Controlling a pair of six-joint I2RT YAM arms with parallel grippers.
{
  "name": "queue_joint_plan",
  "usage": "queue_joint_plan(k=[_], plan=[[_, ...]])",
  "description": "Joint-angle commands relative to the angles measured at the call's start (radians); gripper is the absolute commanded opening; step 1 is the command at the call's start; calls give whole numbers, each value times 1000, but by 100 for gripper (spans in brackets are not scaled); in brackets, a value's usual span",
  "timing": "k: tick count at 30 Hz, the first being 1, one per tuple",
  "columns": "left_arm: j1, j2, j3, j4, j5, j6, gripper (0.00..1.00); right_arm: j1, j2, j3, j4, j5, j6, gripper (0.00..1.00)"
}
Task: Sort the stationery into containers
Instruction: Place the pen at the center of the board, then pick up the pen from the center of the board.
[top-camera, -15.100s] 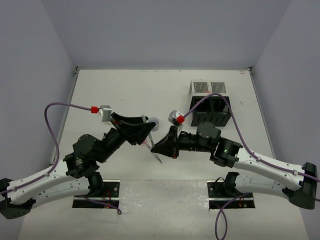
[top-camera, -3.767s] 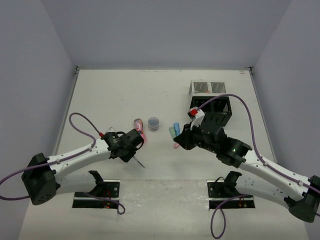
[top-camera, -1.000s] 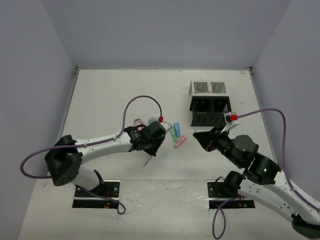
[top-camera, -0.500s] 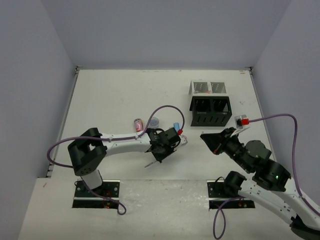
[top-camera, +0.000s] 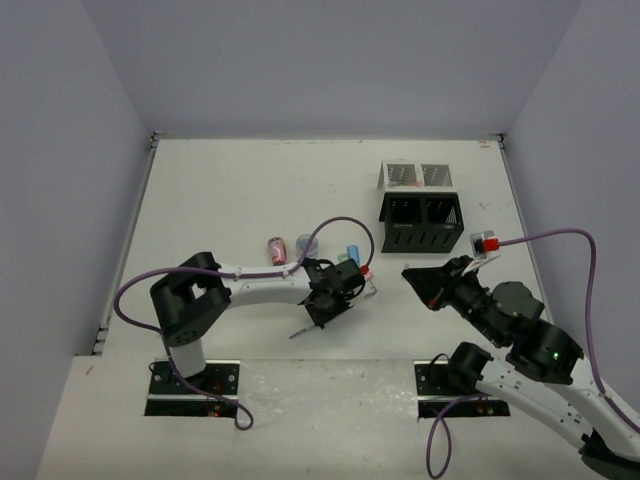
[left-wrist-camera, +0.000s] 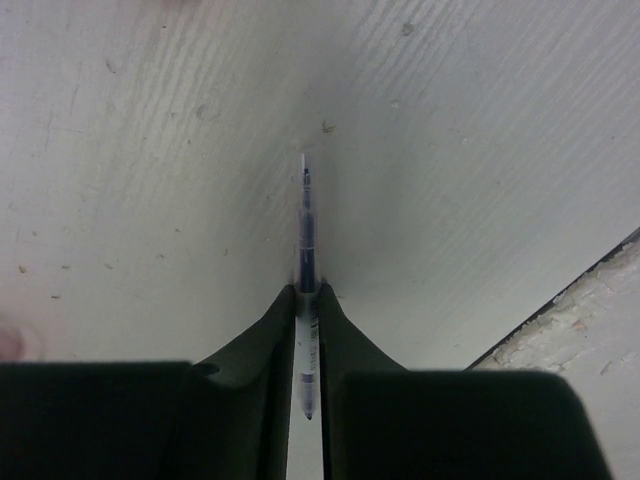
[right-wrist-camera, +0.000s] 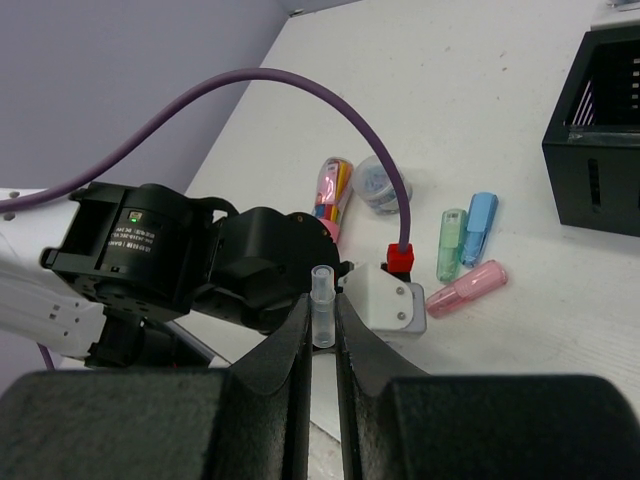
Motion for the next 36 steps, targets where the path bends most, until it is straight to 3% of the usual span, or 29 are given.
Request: queue_joint_plan(k=[1,4,13,17,19,25,27,30,31,33,36], plan=[[-3,20,-3,-21,-36,23,17,-2,6,34,-3,25,-22,0],[-3,-3,0,-22,-71,11,39,-2,9,37,-1,31,-22,0],[-4,-74,22,-23,-197,-55,61,-3,1,30,-3,30,-15,0],[5,-151,67,-21,-290,-140,80,-2,-8,37,-4,35,-19,0],[32,-191,102,-36,-320,-185,99,-3,-11,41,-8,39,-22,0],[49,-341,142,-53,-317,-347,100,-2,-20,59,-21,56,-33,0],[49,-372,151,-88,-418,-485,100,-3,-20,60,-22,63,-34,0],[49,-386,185,-273,-609,-923,100,-2,-12,61,-21,81,-29,0],[48,-380,202,-421,-669,-1085,100,-3,-9,62,-21,85,-26,0],[46,-363,214,-633,-646,-1431,100,-4,2,62,-15,93,-20,0],[29,-401,134,-588,-526,-1659,98,-2,14,62,3,90,-18,0]])
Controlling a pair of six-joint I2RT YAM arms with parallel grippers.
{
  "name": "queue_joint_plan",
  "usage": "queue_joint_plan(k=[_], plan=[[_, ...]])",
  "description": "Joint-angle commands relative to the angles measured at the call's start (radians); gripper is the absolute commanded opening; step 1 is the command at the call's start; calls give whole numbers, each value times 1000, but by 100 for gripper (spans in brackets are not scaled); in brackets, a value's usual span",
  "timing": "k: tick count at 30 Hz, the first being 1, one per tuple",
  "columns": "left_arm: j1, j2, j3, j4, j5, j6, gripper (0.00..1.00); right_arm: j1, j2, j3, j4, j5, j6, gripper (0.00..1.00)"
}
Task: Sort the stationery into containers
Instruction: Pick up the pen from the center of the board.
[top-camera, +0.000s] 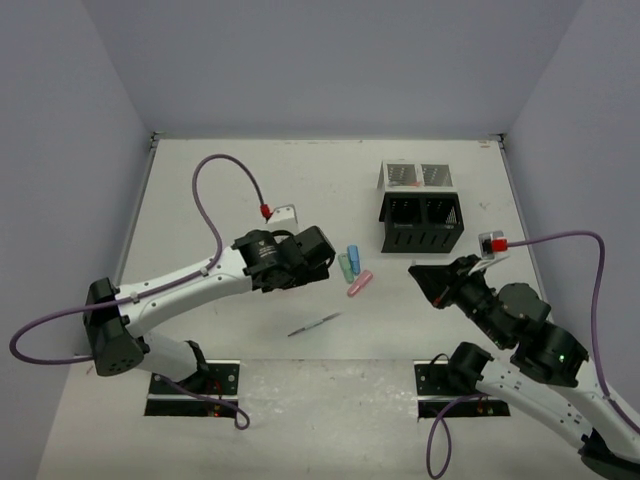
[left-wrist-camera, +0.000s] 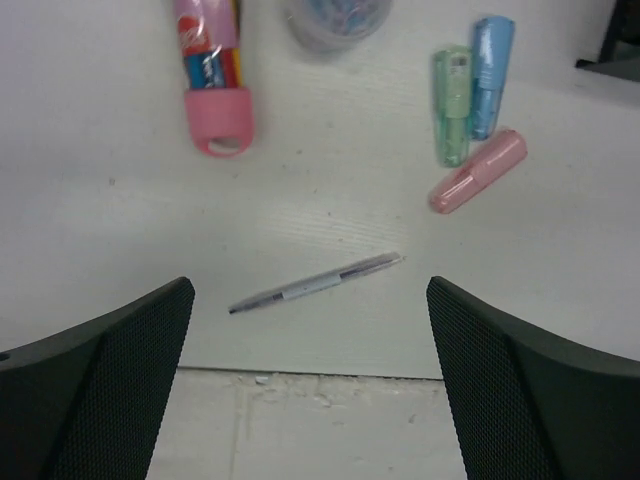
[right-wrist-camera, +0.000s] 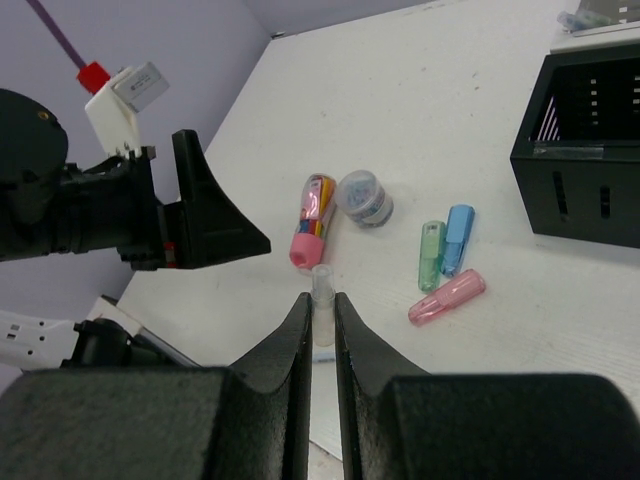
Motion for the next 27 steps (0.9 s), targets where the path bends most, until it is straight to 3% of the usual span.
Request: queue_joint_plan(k=[1,5,11,18,27], plan=[[-33,-43,-100,-170,32,-654,97,-2,30,40,29,32,-3,0],[-77,-69,-178,-55,106,-753,94,-3,44,44,40,23,-5,0],[-82,101,-35,-159,129,-717,89,-3,32,38,42,23,-15,0],[-82,240,-28,-148,264,-762,69,-2,27,21,43,36,-6,0],[-80,340,12,-33,233,-933,68,-2,77,34,60,-2,-29,0]])
